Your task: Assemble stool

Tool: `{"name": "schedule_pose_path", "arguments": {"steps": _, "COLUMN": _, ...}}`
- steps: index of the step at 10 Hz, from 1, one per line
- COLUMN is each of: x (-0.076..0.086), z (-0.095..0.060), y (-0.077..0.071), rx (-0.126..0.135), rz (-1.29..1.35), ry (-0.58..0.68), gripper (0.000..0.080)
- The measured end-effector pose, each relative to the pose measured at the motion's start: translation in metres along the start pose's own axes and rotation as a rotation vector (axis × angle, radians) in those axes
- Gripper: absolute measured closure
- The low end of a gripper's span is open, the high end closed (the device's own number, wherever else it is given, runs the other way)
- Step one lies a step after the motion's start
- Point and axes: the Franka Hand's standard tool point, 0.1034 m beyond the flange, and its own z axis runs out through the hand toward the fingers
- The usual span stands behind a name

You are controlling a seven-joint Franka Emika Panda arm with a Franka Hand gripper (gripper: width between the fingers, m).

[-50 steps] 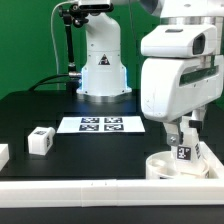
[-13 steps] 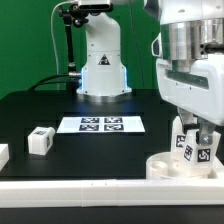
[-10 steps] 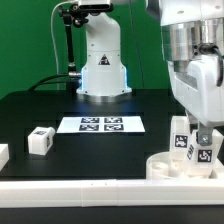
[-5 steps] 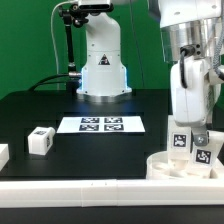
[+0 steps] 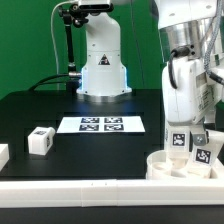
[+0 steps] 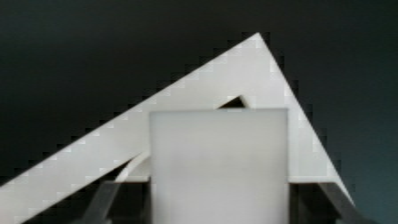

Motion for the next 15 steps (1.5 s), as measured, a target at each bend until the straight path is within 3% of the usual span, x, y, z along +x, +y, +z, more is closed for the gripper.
{"name": "schedule_pose_path", "arguments": {"steps": 2, "x": 0.000, "z": 0.000, "y": 0.000, "rx": 0.000, "rz": 0.009, "ry": -0.004, "gripper": 0.0461}}
{"name": "schedule_pose_path", "arguments": {"steps": 3, "x": 0.000, "z": 0.000, "y": 0.000, "rx": 0.000, "rz": -0.004, "ry": -0.004, "gripper": 0.0376}}
{"name": "schedule_pose_path", "arguments": {"steps": 4, "x": 0.000, "z": 0.001, "y": 0.000, "rx": 0.000, "rz": -0.017, "ry": -0.004, "gripper": 0.0376}}
{"name": "schedule_pose_path", "arguments": {"steps": 5, "x": 0.000, "z": -0.001, "y": -0.001, "rx": 0.000, "rz": -0.053, "ry": -0.005, "gripper": 0.0217}}
{"name": "schedule_pose_path", "arguments": {"steps": 6, "x": 0.002, "z": -0.012, "y": -0.005, "rx": 0.003, "rz": -0.145, "ry": -0.015, "gripper": 0.0163}}
{"name": "schedule_pose_path", "arguments": {"steps": 8, "x": 0.008, "z": -0.035, "y": -0.013, "rx": 0.021, "rz": -0.311, "ry": -0.031, "gripper": 0.0152}}
{"name": "schedule_pose_path", "arguments": {"steps": 10, "x": 0.027, "z": -0.057, "y": -0.023, "rx": 0.017, "rz": -0.359, "ry": -0.033, "gripper": 0.0150}}
{"name": "schedule_pose_path", "arguments": {"steps": 15, "x": 0.025, "z": -0.053, "y": -0.021, "rx": 0.016, "rz": -0.360, "ry": -0.029, "gripper": 0.0150}}
